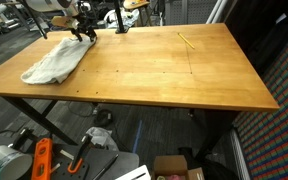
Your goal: Fold the towel in half
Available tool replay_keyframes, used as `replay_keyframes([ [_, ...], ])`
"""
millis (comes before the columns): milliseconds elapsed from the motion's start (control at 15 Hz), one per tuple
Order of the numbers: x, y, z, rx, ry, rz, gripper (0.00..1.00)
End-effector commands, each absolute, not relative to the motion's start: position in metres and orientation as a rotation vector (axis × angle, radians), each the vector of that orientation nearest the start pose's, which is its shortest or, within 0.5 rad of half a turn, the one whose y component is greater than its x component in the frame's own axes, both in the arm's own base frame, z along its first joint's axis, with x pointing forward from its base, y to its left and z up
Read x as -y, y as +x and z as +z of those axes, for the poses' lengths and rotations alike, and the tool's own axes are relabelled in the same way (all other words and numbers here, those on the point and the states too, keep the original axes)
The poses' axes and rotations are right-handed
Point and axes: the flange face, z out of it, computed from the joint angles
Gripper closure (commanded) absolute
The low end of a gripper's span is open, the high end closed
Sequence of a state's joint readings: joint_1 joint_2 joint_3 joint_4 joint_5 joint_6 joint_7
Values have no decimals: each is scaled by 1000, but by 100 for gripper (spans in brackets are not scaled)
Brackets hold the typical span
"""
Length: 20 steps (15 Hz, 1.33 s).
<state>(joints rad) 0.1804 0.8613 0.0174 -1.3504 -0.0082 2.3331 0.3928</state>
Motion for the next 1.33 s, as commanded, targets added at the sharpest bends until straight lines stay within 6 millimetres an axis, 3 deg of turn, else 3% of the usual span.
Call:
replay_keyframes([
  [0, -131, 735, 224, -375, -3081, -242, 0],
  [333, -122, 743, 231, -469, -3062, -319, 0],
  [667, -100, 755, 241, -620, -3049, -431, 0],
  [933, -72, 743, 275, -693, -3077, -328, 0],
  [1267, -27, 700, 338, -606, -3087, -95, 0],
])
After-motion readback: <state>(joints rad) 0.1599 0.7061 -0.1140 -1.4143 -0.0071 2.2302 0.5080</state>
